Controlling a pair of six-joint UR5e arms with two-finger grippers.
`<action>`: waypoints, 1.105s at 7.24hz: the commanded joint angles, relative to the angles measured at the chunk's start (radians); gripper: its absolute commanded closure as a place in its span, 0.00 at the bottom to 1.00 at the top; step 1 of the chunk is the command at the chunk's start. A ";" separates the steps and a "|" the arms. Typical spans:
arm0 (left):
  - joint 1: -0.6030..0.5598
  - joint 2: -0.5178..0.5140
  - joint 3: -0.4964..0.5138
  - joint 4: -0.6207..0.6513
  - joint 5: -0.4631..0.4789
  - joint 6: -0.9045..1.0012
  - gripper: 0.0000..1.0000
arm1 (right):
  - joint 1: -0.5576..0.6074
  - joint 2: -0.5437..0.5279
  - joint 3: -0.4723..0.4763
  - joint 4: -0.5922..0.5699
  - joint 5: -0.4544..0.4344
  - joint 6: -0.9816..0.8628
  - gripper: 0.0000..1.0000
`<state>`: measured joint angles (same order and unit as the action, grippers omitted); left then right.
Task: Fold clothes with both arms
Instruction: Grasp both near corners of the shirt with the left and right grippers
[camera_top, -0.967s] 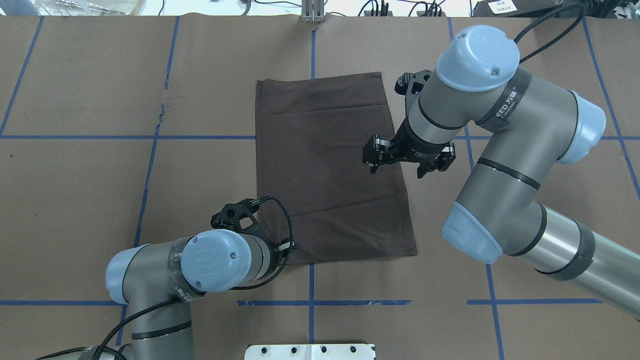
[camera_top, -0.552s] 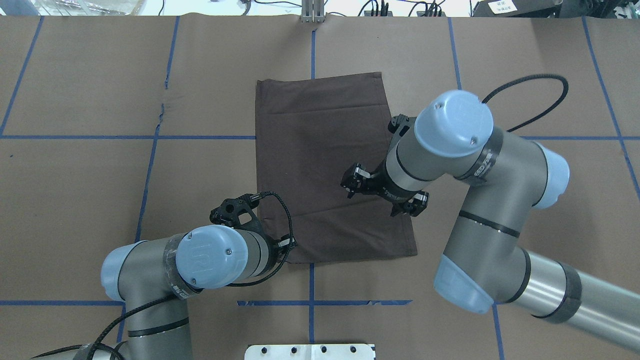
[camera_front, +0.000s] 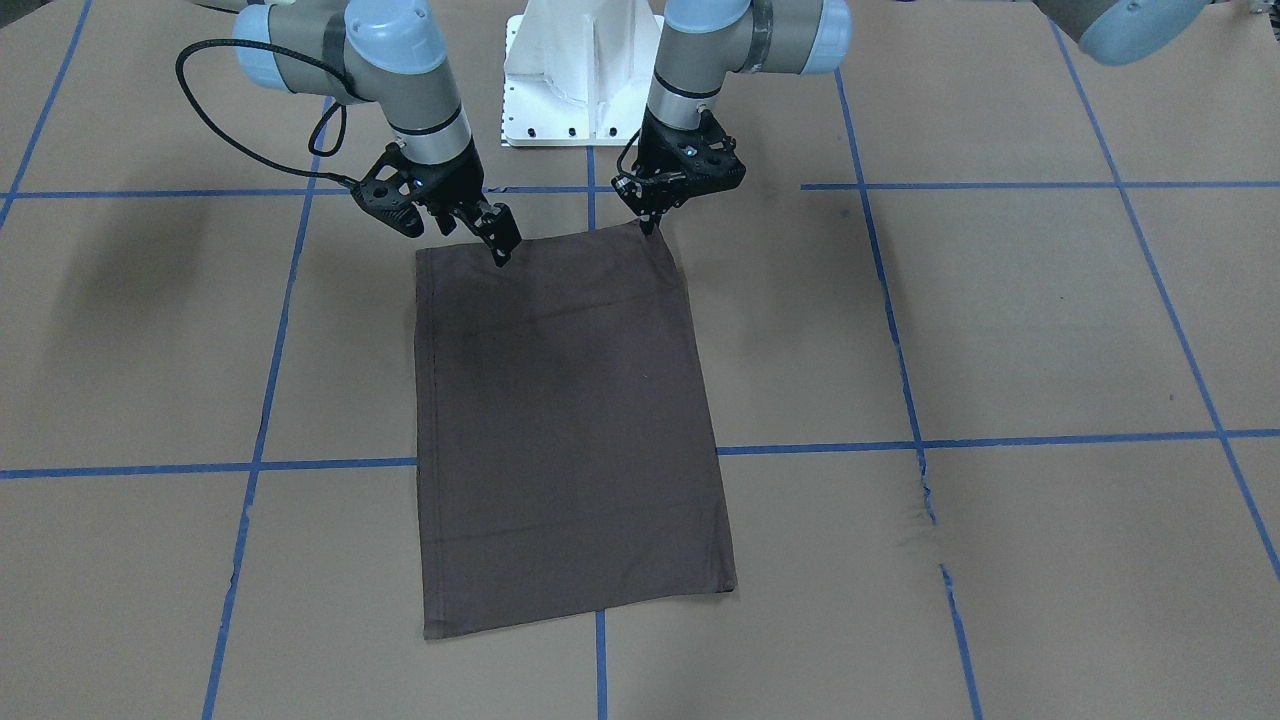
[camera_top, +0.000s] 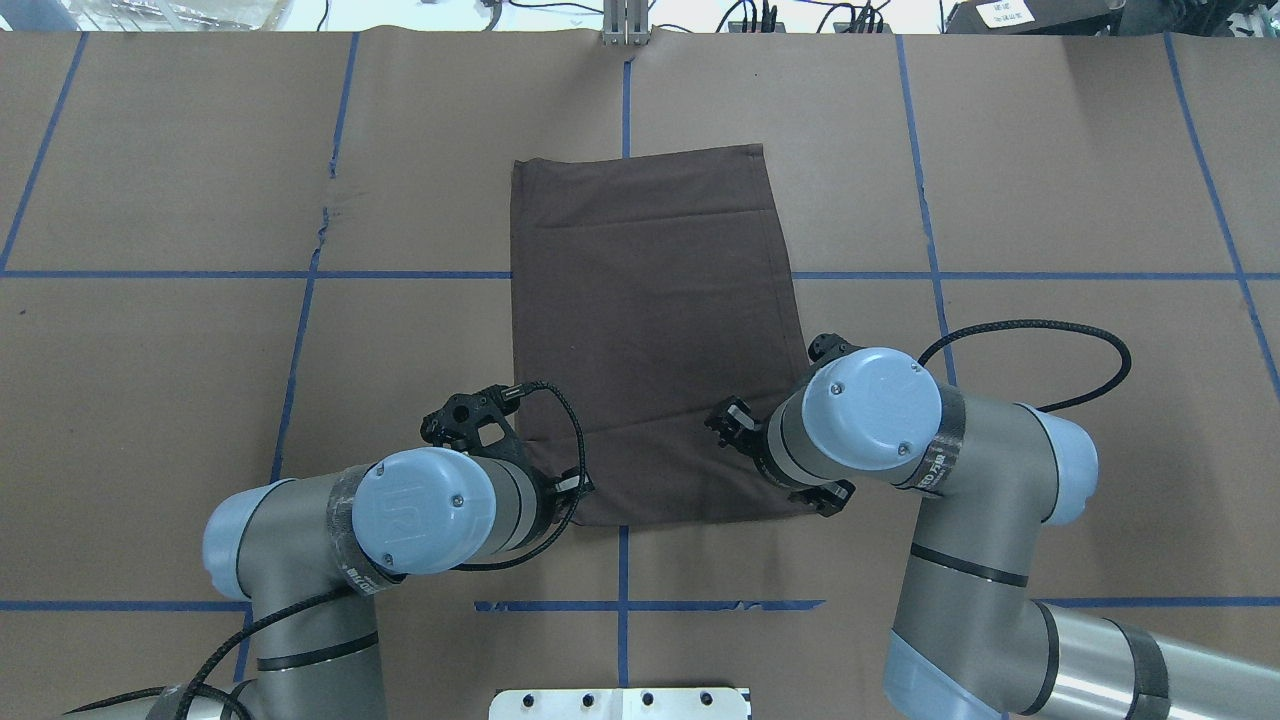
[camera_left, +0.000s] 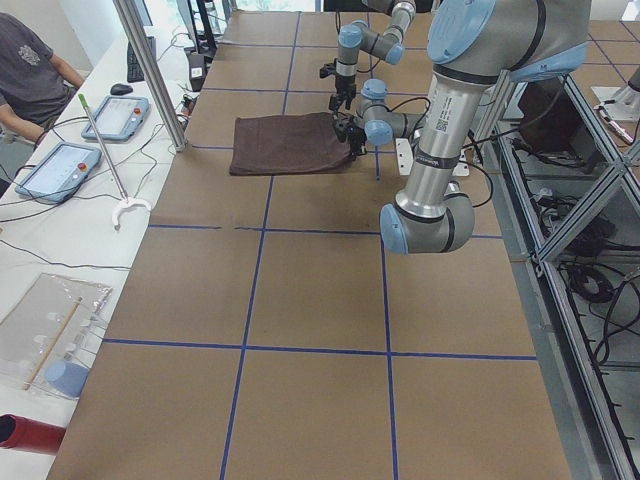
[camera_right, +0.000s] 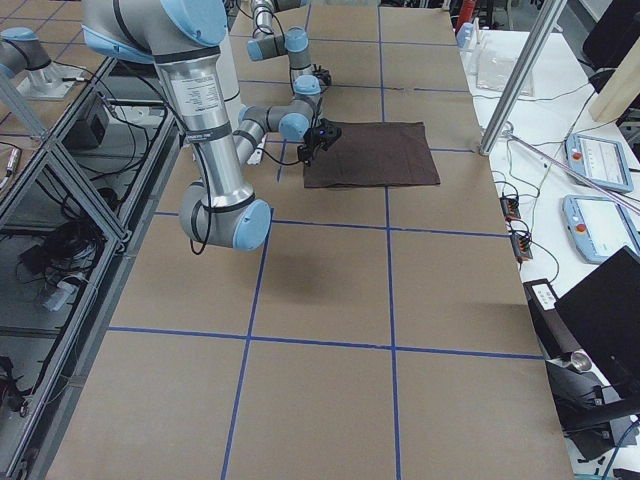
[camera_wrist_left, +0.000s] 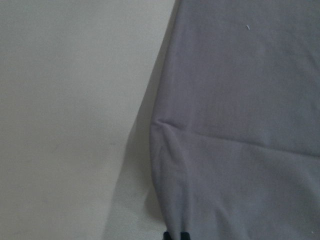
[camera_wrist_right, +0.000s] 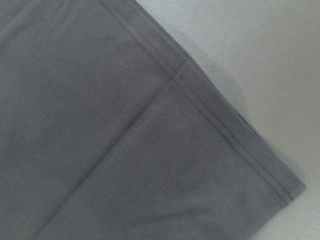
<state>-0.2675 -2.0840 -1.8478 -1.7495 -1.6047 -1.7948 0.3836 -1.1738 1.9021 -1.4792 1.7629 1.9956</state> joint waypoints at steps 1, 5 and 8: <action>-0.001 -0.001 0.002 -0.002 0.000 0.003 1.00 | -0.026 -0.009 -0.018 0.000 -0.014 0.032 0.00; -0.007 -0.002 0.001 -0.002 0.000 0.014 1.00 | -0.035 0.005 -0.063 0.000 -0.023 0.026 0.00; -0.007 -0.002 0.001 -0.002 0.000 0.014 1.00 | -0.035 0.003 -0.074 0.000 -0.023 0.023 0.00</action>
<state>-0.2745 -2.0861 -1.8469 -1.7518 -1.6045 -1.7810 0.3483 -1.1696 1.8326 -1.4787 1.7397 2.0205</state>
